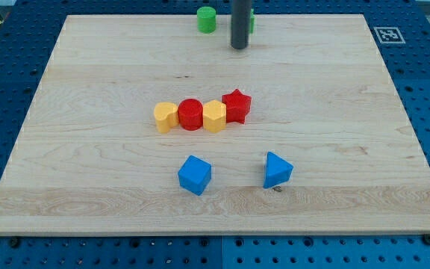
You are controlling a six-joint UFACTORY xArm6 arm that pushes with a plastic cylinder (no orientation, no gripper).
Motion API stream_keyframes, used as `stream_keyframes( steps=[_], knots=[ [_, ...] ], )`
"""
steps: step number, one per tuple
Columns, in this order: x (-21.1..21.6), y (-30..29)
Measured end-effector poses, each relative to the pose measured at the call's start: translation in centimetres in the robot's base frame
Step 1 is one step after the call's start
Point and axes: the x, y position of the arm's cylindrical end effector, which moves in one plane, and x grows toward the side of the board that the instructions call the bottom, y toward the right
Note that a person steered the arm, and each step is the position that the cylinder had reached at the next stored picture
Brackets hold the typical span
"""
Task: Push the green circle closer to the green star
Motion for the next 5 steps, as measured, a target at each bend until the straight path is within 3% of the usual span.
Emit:
stream_keyframes(
  steps=[2, 4, 5],
  knots=[
    [0.2, 2.4],
    [0.4, -9.1],
    [-4.9, -14.4]
  ],
)
